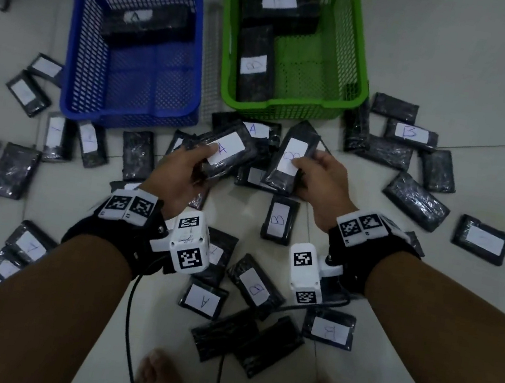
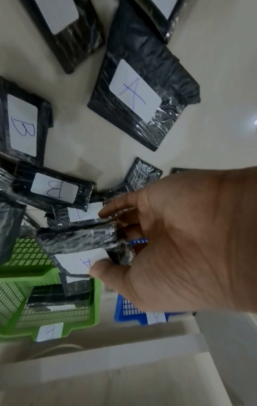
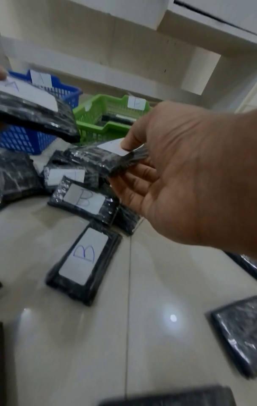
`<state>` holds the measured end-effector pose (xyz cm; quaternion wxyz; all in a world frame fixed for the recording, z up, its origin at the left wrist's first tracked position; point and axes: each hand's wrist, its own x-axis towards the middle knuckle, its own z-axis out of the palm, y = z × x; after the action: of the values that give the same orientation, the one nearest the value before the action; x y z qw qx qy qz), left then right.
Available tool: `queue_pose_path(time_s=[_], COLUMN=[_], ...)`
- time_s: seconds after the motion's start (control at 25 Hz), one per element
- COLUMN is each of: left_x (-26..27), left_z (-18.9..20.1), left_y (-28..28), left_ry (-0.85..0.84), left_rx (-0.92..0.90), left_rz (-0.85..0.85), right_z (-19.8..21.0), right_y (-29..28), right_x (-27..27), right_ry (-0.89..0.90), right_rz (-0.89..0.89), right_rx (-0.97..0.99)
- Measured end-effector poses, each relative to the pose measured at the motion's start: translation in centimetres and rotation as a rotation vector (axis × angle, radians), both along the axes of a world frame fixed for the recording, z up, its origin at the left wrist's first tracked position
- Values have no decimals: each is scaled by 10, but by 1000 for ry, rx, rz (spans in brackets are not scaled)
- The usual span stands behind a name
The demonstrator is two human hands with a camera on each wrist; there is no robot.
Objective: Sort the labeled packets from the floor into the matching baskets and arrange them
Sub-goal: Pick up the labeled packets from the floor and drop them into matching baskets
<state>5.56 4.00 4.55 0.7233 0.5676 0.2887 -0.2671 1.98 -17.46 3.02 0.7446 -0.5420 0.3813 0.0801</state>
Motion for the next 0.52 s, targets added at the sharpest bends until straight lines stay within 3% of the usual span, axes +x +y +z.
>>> queue_pose_path(time_s=[0.28,0.4,0.52], left_x=[41,67,101], left_z=[51,47,40], left_y=[6,21,45], left_ry=[-135,-178,-238], left_rx=[204,244,369], left_rz=[155,158,172], right_z=[27,25,22], right_y=[18,28,35], right_x=[36,56,80], right_ry=[-111,-212,-274], right_rz=[69,198,197], right_rx=[-22,-134,-248])
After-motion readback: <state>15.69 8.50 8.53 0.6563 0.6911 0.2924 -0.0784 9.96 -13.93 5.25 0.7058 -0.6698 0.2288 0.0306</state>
